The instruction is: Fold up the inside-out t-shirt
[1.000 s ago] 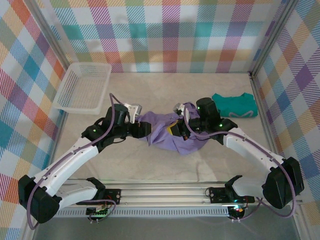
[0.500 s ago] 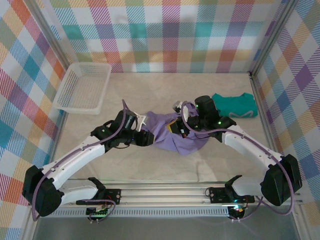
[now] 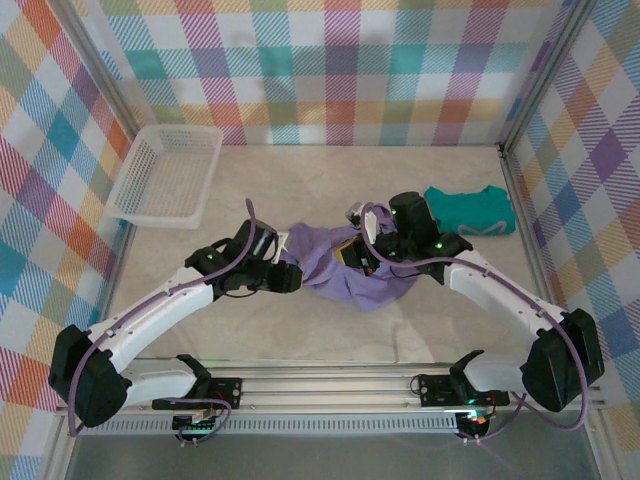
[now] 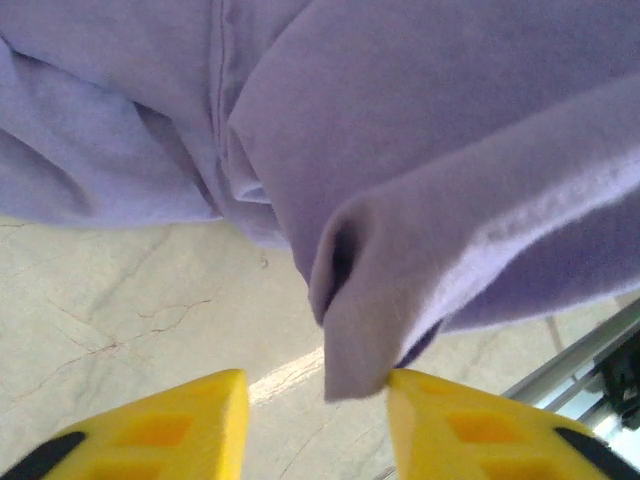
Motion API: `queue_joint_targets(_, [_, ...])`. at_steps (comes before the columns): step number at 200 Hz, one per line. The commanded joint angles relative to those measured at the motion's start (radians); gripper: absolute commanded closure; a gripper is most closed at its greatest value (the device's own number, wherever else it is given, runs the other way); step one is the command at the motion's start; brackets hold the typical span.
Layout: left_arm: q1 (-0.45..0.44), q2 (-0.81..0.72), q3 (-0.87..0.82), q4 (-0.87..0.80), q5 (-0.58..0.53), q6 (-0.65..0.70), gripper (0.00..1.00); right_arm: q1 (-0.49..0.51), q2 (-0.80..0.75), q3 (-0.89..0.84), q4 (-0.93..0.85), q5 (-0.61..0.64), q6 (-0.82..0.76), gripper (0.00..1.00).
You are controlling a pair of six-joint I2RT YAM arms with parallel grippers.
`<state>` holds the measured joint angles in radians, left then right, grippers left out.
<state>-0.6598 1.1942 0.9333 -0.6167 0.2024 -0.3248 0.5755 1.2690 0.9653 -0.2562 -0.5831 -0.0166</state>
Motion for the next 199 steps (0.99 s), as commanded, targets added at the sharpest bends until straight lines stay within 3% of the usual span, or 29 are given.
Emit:
queue_joint_targets(1, [-0.011, -0.012, 0.020, 0.005, 0.084, 0.006, 0.65, -0.006, -0.001, 0.034, -0.005, -0.010, -0.026, 0.92])
queue_joint_targets(18, [-0.011, -0.005, 0.021, 0.049, 0.133, 0.004, 0.67, -0.006, -0.002, 0.033, -0.001, -0.013, -0.023, 0.93])
queue_joint_targets(76, [-0.011, 0.056, 0.050, 0.058, 0.105, 0.014, 0.74, -0.006, -0.024, 0.023, -0.009, -0.011, -0.020, 0.93])
queue_joint_targets(137, [-0.009, 0.035, 0.017, 0.086, 0.127, 0.041, 0.58, -0.006, -0.016, 0.029, -0.008, -0.009, -0.022, 0.94])
queue_joint_targets(199, [-0.022, 0.086, 0.035, 0.078, 0.104, 0.079, 0.57, -0.006, -0.019, 0.032, -0.012, -0.008, -0.019, 0.94])
